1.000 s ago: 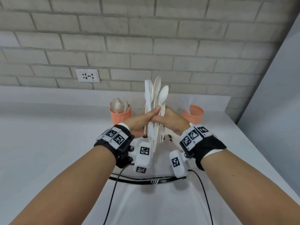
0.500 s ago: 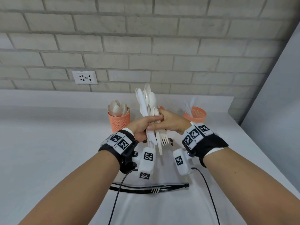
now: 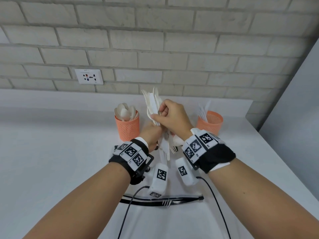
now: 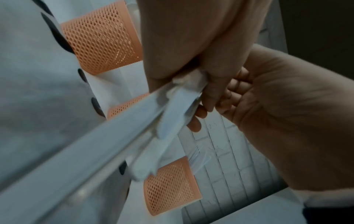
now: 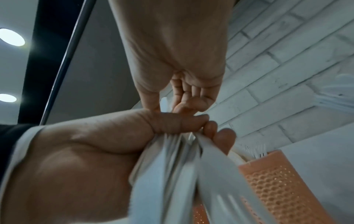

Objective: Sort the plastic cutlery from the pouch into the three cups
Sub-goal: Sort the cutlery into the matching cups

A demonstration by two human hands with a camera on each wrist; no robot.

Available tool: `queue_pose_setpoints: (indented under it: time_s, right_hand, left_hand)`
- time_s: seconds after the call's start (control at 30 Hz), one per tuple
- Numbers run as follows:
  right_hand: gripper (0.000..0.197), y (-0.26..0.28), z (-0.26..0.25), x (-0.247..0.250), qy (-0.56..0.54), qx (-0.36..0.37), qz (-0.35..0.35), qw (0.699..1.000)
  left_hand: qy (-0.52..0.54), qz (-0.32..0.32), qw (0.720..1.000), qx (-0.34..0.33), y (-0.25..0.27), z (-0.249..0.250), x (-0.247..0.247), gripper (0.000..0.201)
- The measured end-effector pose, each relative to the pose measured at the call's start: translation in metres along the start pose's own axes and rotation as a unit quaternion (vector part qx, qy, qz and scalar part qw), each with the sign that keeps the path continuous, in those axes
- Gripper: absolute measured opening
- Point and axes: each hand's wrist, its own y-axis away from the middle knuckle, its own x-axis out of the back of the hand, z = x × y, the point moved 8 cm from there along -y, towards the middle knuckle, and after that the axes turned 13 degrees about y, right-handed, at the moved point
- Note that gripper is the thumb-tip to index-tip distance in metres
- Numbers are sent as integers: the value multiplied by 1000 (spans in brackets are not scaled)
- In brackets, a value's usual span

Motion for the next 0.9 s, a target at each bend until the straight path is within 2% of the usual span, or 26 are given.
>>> queue_pose_setpoints:
  time_s: [0.07,0.13,0.23,0.3,0.4,0.5,0.57,0.63,0.7,0.77,0.83,0.9]
  right_hand:
    - [17,-3,2,0,-18,-14,-5,1000]
    - [16,-7,5,1,-55,-39,-16,998]
    - [34,-9,14,-4,-160,-94,-58,981]
    - [39,-9,16,-2,-203,-95,-61,973]
    - [26,-8,23,8,-232,-102,-20,967]
    - [19,-7,33,19,-272,-120,20,954]
    - [26,-3,40,26,-296,-130,52,945]
    - [41,4,47,31,-323,-128,68,935]
    - [46,12,51,30,-347,-112,39,930]
    - [30,19,57,25,-347,-97,-3,933]
    - [16,24,65,24,-283,-93,-25,954]
    - [11,27,70,25,-198,-89,-36,976]
  left_hand:
    - [1,-27,1000,16,1,-1,1,16]
    - [18,-60,998,25,2,-3,0,20]
    - [83,-93,992,32,4,-4,0,19]
    - [123,-104,986,39,6,-3,1,12]
    - [128,-52,989,50,4,-3,13,23]
    - [117,-6,992,52,-2,-6,29,16]
    - [116,21,992,51,-6,-9,38,18]
    - [128,48,989,52,-9,-7,45,24]
    - [145,69,986,41,-10,-1,49,25]
    - [189,87,978,22,-13,6,55,23]
    - [245,88,965,19,-17,8,59,22]
    - [268,92,959,24,-20,6,61,21]
